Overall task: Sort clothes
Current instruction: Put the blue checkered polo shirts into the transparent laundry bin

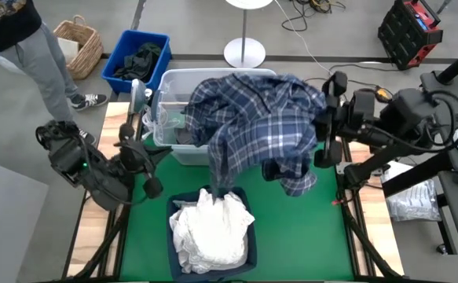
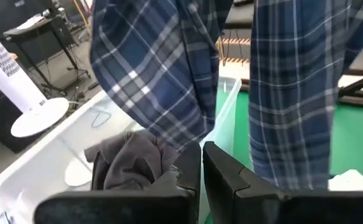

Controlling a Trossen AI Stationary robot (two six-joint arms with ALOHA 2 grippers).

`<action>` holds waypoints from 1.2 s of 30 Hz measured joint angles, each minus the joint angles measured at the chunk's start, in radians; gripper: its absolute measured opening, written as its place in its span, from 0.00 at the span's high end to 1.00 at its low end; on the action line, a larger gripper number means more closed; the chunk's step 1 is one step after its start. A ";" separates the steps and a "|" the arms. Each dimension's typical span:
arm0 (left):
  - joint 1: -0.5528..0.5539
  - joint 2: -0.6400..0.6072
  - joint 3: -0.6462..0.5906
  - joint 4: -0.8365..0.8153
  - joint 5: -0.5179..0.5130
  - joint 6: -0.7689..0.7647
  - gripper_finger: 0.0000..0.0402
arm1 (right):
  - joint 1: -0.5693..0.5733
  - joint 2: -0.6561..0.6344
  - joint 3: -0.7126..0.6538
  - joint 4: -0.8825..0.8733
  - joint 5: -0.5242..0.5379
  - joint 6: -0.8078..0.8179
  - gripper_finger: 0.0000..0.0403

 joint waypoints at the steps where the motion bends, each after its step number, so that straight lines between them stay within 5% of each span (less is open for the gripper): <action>1: 0.000 0.000 0.019 0.002 -0.001 0.016 1.00 | -0.004 0.016 0.032 0.000 0.000 -0.013 0.97; 16: -0.001 0.000 0.199 0.009 -0.147 0.206 1.00 | -0.140 0.256 0.447 0.044 -0.002 -0.181 0.97; 21: 0.000 0.001 0.213 0.009 -0.229 0.232 1.00 | -0.213 0.283 0.437 0.179 -0.003 -0.284 0.97; 27: 0.000 -0.003 0.232 0.007 -0.368 0.251 1.00 | -0.352 0.336 0.438 0.185 -0.013 -0.227 0.97; 36: 0.000 -0.007 0.280 0.004 -0.389 0.310 1.00 | -0.551 0.459 0.438 0.198 -0.227 -0.018 0.97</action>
